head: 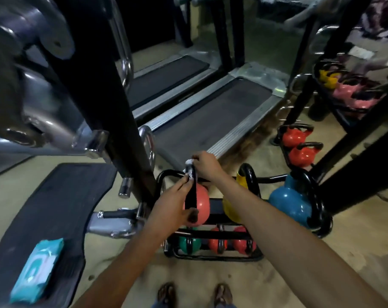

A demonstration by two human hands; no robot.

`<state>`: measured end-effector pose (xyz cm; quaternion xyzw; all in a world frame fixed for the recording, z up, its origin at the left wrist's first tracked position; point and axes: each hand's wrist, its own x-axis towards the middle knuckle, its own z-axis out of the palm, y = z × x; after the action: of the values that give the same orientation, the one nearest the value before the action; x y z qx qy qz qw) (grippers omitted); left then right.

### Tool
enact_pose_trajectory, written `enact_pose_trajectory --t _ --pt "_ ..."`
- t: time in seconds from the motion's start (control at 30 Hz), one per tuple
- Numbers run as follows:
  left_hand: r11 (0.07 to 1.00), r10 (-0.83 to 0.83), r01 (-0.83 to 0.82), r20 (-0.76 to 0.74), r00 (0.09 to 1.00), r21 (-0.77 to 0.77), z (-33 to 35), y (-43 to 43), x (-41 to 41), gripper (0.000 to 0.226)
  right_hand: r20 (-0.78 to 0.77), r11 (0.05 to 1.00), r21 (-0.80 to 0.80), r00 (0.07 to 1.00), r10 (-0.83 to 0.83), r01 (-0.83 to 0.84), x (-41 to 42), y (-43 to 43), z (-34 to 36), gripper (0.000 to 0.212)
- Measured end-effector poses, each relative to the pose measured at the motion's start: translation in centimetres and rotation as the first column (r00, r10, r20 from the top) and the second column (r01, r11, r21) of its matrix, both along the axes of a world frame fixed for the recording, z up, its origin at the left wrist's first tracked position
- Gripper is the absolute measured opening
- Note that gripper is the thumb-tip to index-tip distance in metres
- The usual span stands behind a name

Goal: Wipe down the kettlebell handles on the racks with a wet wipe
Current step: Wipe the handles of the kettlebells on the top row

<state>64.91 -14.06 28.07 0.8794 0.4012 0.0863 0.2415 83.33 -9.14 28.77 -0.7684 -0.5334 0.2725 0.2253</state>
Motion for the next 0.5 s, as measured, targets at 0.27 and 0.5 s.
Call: enact_pose_trajectory --t 0.27,0.5 --pt "0.997 0.046 -0.040 -0.090 0.995 0.063 0.4 0.1 0.8 0.091 0.222 0.878 -0.090 0.850 0.477 -0.470 -0.4 1.1 2.3 0.023" --pt "0.995 0.016 -0.001 -0.155 0.988 0.098 1.1 0.1 0.7 0.097 0.167 0.978 0.015 0.965 0.201 -0.206 -0.8 0.0 1.0 0.027"
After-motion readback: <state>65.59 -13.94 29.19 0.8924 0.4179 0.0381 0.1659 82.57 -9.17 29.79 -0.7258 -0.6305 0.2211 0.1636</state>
